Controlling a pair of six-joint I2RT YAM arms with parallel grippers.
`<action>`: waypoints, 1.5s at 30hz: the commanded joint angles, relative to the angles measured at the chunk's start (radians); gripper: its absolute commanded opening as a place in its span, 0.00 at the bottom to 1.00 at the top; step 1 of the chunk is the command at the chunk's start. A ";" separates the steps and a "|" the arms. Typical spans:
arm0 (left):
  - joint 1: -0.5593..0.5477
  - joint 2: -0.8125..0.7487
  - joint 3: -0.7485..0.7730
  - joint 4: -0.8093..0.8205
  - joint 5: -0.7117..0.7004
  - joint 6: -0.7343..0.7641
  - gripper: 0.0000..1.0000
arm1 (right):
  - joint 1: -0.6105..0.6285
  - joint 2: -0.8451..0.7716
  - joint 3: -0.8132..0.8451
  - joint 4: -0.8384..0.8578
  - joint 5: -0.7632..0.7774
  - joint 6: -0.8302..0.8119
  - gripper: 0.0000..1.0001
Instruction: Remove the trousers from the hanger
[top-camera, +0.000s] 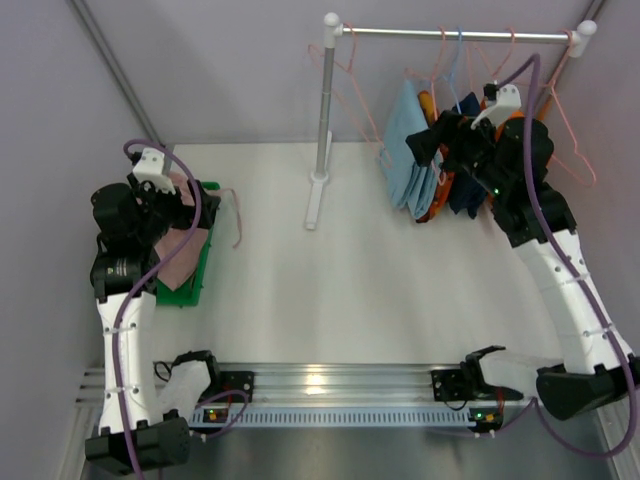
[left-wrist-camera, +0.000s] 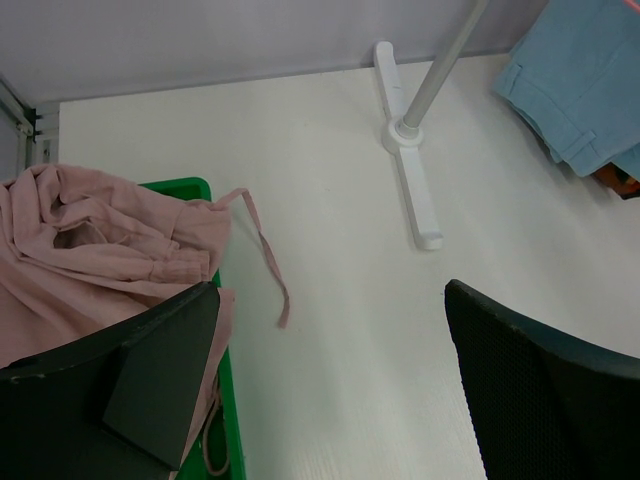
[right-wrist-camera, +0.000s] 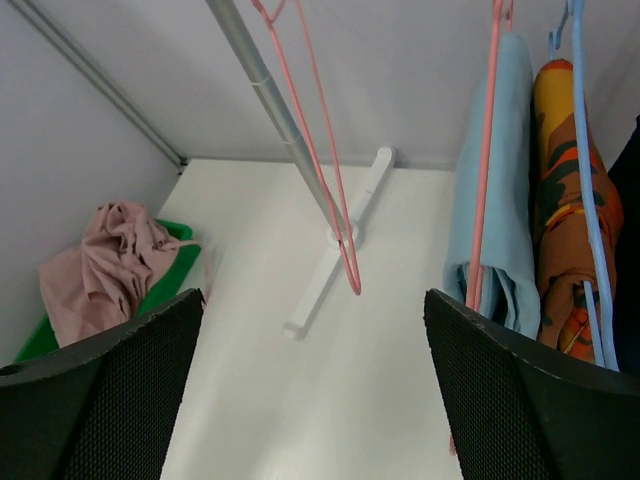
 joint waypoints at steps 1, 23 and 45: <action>0.002 -0.023 0.015 0.018 0.009 0.006 0.99 | -0.014 0.062 0.122 -0.038 0.025 -0.027 0.89; 0.002 -0.019 0.018 0.018 -0.025 0.004 0.99 | -0.017 0.395 0.369 -0.102 0.191 -0.094 0.85; 0.002 -0.014 0.007 0.040 -0.022 -0.004 0.99 | -0.154 0.526 0.377 0.013 -0.334 0.228 0.41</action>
